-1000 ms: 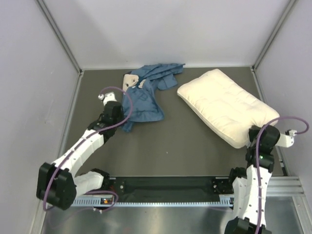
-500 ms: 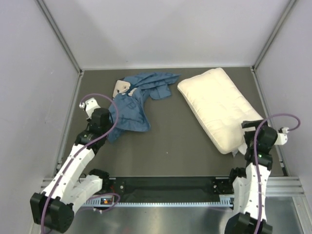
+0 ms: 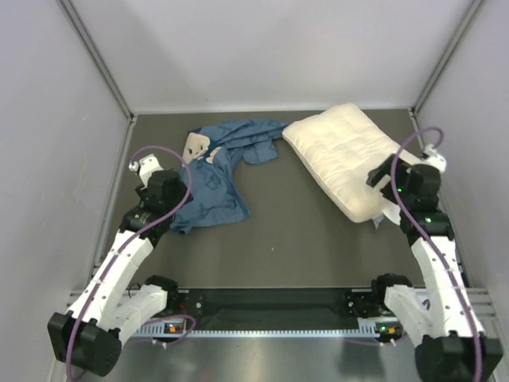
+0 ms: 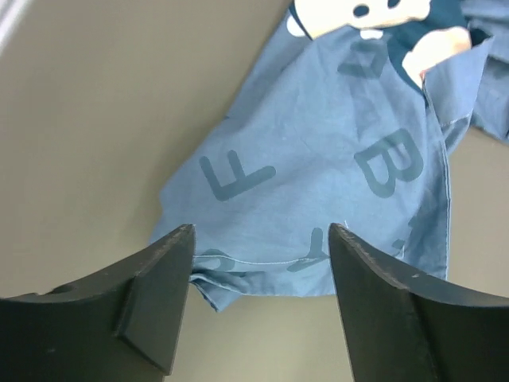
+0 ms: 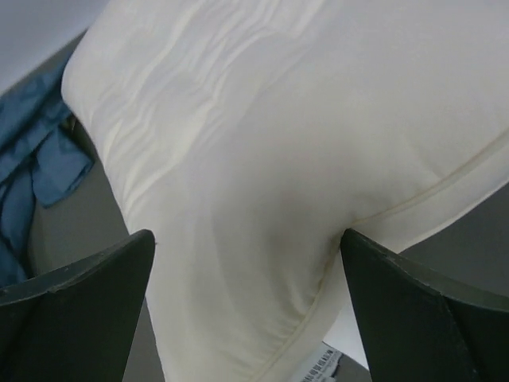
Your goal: Put the pillow into the pillowcase
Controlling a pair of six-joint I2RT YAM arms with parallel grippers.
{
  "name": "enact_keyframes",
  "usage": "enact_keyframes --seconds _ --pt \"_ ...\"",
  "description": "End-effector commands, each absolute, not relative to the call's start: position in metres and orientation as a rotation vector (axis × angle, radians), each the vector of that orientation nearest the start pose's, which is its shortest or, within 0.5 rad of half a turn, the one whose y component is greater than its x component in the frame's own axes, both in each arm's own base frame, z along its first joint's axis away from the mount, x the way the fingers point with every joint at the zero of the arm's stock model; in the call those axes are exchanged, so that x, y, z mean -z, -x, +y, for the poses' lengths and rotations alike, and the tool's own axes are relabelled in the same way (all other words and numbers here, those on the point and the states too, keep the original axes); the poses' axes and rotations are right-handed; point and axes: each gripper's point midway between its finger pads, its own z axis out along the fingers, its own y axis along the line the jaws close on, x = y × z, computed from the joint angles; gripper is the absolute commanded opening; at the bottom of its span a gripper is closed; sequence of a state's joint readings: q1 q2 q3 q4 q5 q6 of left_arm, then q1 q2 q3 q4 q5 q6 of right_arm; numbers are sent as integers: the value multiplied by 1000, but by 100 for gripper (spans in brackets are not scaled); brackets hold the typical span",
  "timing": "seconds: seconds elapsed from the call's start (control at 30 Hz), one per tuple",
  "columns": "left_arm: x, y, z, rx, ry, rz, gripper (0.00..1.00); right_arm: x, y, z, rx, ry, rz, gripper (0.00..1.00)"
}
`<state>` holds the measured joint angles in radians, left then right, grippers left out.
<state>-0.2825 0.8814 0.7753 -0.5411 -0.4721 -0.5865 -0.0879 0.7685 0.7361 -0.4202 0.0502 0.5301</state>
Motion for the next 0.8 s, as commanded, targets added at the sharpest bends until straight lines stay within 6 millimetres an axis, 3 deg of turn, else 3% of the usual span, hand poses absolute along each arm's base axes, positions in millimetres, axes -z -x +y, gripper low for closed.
enact_keyframes --seconds 0.0,0.07,0.23,0.4,0.47,0.53,0.57,0.6,0.67,0.7,0.73,0.77 --pt "-185 -289 -32 37 557 2075 75 -230 -307 20 -130 -440 1946 100" --pt "-183 -291 -39 42 521 2096 75 -223 -309 40 -109 -373 1990 100" --pt "-178 -299 -70 85 401 2144 76 -219 -307 33 -29 -474 1949 100" --pt "-168 -309 -105 90 296 2206 77 -226 -298 12 101 -535 1944 100" --pt "-171 -316 -122 134 266 2209 77 -232 -307 30 17 -408 1953 100" --pt "-161 -324 -133 150 255 2243 77 -232 -314 64 -126 -226 2003 100" --pt "-158 -327 -137 165 249 2252 77 -222 -318 81 -162 -159 2050 100" --pt "-151 -334 -141 160 247 2261 77 -225 -322 91 -166 -103 2058 100" --pt "-144 -342 -144 148 247 2259 81 -209 -328 120 -162 22 2116 100" --pt "-138 -351 -146 123 253 2262 83 -215 -336 126 -133 47 2098 100" --pt "-135 -356 -145 97 253 2266 83 -199 -340 145 -115 118 2139 100" --pt "-132 -360 -144 71 258 2275 83 -195 -345 153 -102 155 2146 100"
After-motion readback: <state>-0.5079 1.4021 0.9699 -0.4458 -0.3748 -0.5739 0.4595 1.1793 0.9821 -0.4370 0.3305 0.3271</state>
